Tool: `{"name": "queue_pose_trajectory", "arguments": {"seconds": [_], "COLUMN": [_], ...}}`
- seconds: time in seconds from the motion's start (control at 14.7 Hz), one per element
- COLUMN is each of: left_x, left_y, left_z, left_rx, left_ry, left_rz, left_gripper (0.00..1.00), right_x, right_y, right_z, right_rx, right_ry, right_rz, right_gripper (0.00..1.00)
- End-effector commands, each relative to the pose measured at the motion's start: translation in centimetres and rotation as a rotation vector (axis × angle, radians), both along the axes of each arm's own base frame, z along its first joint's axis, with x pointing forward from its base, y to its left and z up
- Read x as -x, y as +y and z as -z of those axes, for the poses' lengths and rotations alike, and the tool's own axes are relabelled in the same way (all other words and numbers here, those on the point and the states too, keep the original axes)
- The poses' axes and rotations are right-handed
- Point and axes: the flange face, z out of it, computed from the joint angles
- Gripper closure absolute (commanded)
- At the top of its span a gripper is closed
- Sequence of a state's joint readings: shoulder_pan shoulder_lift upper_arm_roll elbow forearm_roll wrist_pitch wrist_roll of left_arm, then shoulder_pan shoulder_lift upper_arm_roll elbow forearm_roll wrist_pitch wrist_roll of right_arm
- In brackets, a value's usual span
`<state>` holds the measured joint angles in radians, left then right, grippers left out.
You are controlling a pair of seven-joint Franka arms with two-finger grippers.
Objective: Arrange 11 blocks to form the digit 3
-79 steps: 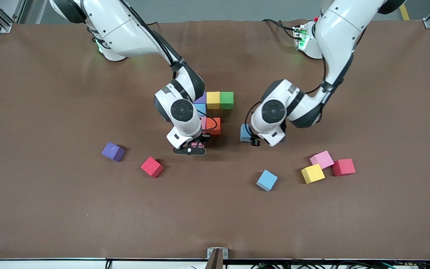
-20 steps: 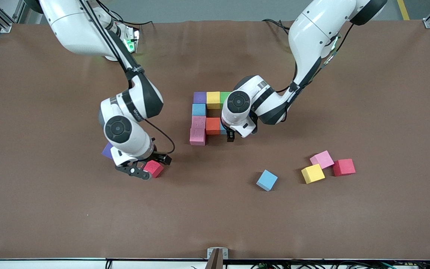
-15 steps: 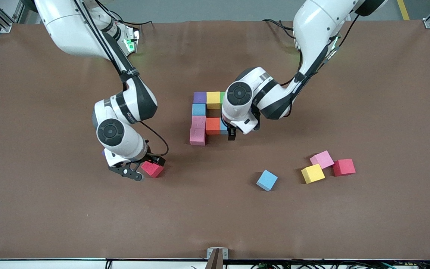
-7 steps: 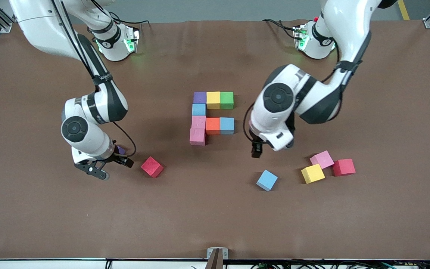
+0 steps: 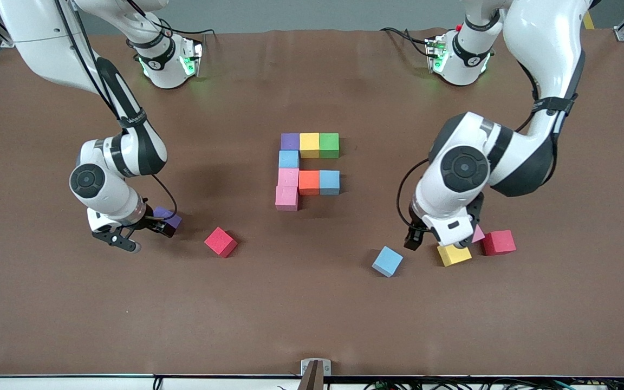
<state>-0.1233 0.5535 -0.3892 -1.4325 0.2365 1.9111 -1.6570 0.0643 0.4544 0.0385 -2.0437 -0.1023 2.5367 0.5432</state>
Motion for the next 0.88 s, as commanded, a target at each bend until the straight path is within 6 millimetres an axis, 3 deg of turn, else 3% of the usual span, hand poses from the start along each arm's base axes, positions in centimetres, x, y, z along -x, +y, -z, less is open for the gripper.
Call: {"name": "queue_pose_trajectory", "arguments": {"seconds": [0.0, 0.27, 0.48, 0.54, 0.68, 0.82], "left_x": [-1.1, -2.9, -3.5, -3.7, -4.2, -4.5], "left_y": [2.3, 6.2, 8.0, 8.5, 9.9, 11.0], "left_z": [-0.4, -0.4, 0.7, 1.6, 3.2, 3.6], "left_rx": [-0.009, -0.002, -0.004, -0.002, 0.01, 0.014], "left_ry": [0.008, 0.012, 0.033, 0.048, 0.073, 0.077], "left_rz": [0.165, 0.36, 0.453, 0.477, 0.554, 0.609], "left_gripper": [0.0, 0.0, 0.0, 0.0, 0.0, 0.0], "right_x": [1.4, 2.4, 3.2, 3.3, 3.4, 3.4], "right_y": [-0.7, -0.3, 0.2, 0.2, 0.3, 0.3], "right_z": [-0.1, 1.2, 1.9, 1.9, 2.0, 2.0], "right_rx": [0.001, -0.009, -0.009, -0.009, -0.006, -0.004], "right_ry": [-0.021, -0.046, -0.026, -0.025, -0.013, -0.007], "right_rz": [-0.024, -0.033, -0.042, -0.047, -0.084, -0.095], "right_gripper": [0.0, 0.0, 0.1, 0.19, 0.61, 0.89]}}
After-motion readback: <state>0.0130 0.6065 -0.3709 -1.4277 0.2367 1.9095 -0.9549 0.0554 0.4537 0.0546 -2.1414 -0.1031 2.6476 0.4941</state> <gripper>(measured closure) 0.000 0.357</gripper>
